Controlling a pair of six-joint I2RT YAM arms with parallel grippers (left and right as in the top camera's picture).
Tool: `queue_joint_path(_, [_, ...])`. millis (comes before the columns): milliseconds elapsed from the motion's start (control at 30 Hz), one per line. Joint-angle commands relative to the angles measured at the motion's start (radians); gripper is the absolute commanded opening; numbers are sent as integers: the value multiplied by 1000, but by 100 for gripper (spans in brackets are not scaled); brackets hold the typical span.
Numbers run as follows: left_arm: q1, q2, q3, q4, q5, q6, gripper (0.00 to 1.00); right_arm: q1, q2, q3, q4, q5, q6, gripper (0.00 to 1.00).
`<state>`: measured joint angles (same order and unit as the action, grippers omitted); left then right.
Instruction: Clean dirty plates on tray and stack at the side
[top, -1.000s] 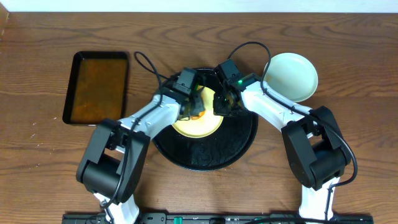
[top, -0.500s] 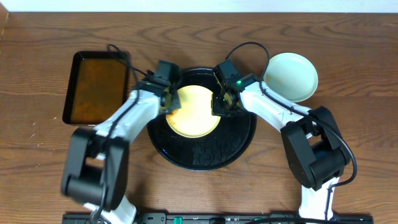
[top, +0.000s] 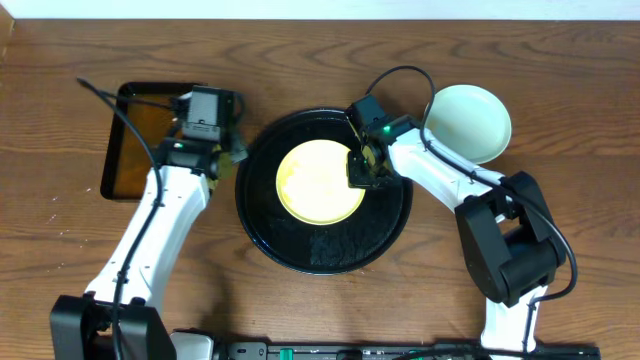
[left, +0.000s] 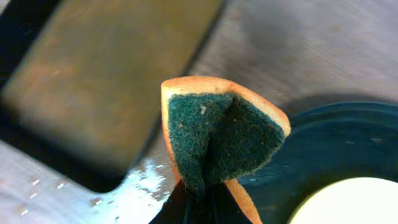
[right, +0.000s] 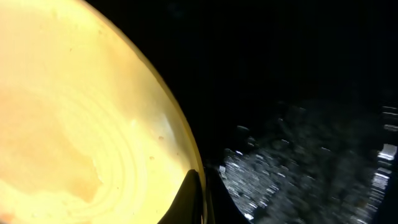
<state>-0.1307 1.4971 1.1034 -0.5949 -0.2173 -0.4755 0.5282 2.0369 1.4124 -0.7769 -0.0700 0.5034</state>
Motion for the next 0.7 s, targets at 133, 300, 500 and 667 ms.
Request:
queue_joint_path(133, [22,2,-13,-60,-8,-19,8,4,-158,113,-82,167,-252,1])
queue_joint_path(300, [22,2,-15,-52,8,-19,8,56,-224,141,-109,335,-347,1])
queue_joint_path(500, [22,2,-15,-52,114,-19,8,158,-298,142,-91,684,-414,1])
queue_joint_path(667, [22,2,-15,-52,208,-19,8,259,-332,142,-30,1014,-572,1])
